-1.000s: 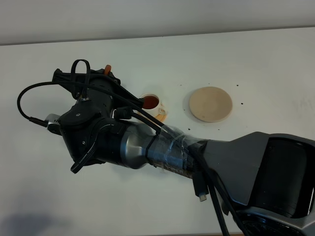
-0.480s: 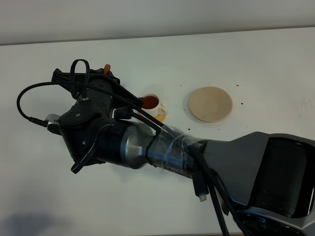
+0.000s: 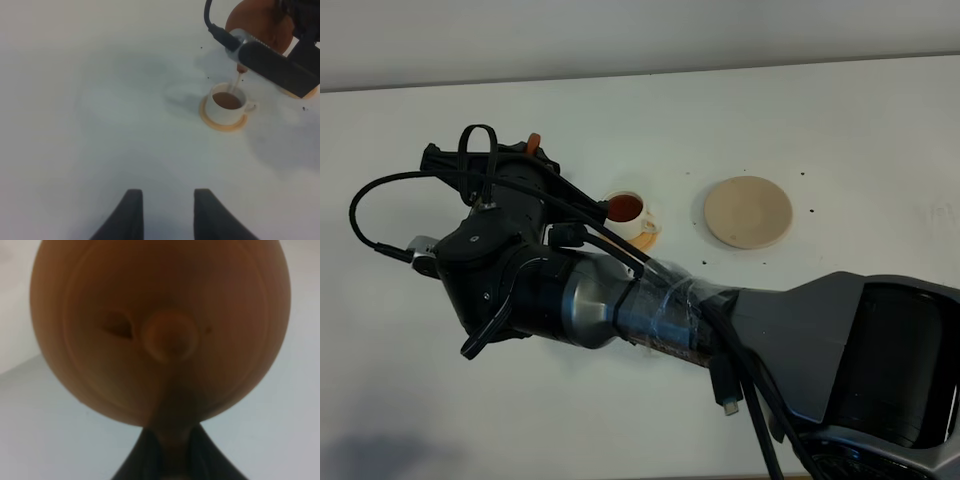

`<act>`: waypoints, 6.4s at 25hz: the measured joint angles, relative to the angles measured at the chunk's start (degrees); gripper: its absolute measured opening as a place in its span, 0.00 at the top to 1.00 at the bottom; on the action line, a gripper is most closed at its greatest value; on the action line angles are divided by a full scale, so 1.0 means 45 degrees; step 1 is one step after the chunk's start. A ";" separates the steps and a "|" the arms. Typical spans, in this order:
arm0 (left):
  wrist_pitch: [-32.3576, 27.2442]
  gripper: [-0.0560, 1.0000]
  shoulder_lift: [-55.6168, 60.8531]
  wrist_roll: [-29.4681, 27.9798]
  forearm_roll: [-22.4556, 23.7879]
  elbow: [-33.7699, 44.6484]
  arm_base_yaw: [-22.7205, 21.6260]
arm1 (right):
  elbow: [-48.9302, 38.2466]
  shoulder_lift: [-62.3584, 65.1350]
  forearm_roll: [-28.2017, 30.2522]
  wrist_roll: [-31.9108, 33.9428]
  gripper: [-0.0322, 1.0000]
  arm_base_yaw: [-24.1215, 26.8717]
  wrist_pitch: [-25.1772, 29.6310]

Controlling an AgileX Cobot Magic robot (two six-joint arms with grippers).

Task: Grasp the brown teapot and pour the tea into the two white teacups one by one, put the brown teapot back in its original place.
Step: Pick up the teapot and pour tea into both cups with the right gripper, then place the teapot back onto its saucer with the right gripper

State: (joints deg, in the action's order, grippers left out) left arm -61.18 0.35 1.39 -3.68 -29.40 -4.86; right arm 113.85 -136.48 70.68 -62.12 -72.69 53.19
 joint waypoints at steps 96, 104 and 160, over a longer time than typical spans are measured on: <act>0.0000 0.71 0.0000 -0.0002 0.0000 0.0000 0.0000 | -0.1286 0.2897 -1.2914 1.1547 0.88 0.1834 0.3722; 0.0000 0.71 0.0000 -0.0010 0.0000 0.0000 0.0000 | -0.1286 0.3444 -1.2896 1.2139 0.88 0.4337 0.3722; 0.0000 0.71 0.0000 -0.0010 0.0000 0.0000 0.0000 | -0.5535 0.3130 -1.4688 1.2742 0.87 0.8350 -0.0096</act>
State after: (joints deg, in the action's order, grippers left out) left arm -61.18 0.35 1.34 -3.68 -29.40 -4.86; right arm 88.95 -122.39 4.58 -4.78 -35.11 52.76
